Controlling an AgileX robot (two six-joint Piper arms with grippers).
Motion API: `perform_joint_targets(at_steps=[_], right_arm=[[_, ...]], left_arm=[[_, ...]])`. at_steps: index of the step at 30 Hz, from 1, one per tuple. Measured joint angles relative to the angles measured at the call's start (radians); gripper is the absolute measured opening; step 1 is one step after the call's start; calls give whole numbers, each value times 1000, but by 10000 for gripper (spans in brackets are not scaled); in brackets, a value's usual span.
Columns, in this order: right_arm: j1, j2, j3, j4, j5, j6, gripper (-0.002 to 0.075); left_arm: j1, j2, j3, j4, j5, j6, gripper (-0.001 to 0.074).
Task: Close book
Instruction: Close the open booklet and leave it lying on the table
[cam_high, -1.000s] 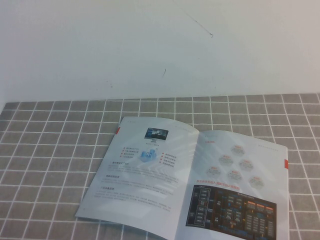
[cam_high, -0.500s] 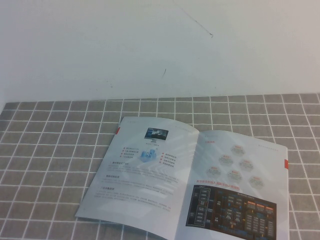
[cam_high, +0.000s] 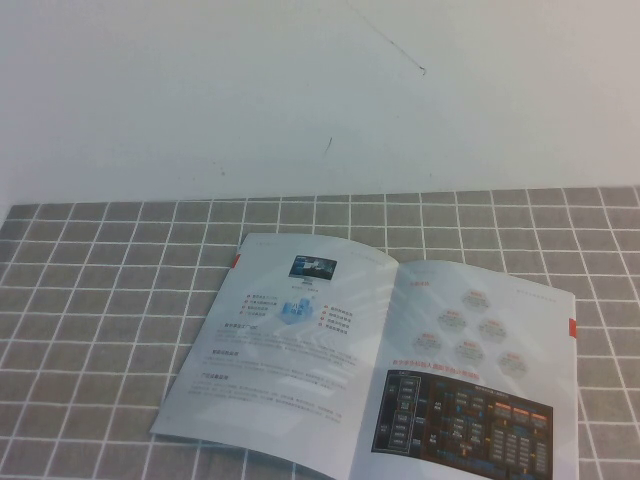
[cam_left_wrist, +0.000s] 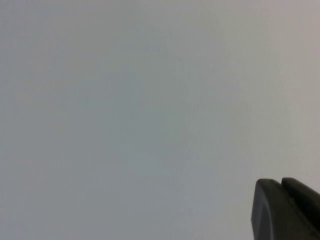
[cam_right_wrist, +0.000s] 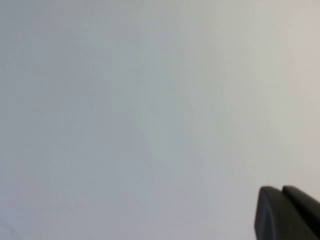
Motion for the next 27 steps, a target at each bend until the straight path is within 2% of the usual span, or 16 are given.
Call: perform_joint_targets(at_steps=[6, 13, 21, 27], right_arm=[[0, 0, -179, -115, 504, 13, -3], [0, 153, -447, -114, 1009, 14, -3], [0, 482, -666, 119, 1289, -284, -3], [0, 739, -744, 301, 1392, -458, -3]], left_arm=[[0, 2, -193, -7, 388, 0, -4], [0, 185, -405, 23, 658, 0, -4], [0, 539, -649, 10, 949, 57, -4], [0, 802, -786, -163, 1111, 240, -4]])
